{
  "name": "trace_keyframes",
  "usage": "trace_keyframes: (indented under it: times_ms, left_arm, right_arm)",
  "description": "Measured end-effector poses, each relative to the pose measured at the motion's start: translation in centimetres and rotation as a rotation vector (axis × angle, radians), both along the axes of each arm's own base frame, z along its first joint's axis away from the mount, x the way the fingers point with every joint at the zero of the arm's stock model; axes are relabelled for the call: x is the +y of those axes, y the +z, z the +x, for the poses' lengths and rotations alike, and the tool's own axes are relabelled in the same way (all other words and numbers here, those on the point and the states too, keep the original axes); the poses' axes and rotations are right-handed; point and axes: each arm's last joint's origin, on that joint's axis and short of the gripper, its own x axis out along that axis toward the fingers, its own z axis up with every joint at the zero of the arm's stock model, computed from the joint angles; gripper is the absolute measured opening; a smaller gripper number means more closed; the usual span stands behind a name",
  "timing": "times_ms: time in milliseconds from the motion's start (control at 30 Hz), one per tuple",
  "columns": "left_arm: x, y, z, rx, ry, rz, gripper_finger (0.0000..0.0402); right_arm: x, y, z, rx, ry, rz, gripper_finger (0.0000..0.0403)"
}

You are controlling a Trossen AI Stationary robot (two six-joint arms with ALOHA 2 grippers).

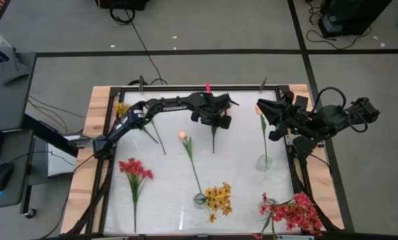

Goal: Sort flowers into vase by color
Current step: Put the right yellow flowers into the bottom left transparent vase

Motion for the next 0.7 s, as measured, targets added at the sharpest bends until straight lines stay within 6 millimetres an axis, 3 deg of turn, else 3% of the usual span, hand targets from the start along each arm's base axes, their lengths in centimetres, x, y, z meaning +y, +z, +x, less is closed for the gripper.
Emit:
trace_keyframes:
  times_ms: [700]
  left_arm:
    - [-0.22,0.36,0.88,-0.052,0.032,0.148,0.0107]
  right_arm:
    - [0.0,0.0,0.0,0.0,0.0,0.0,0.0075]
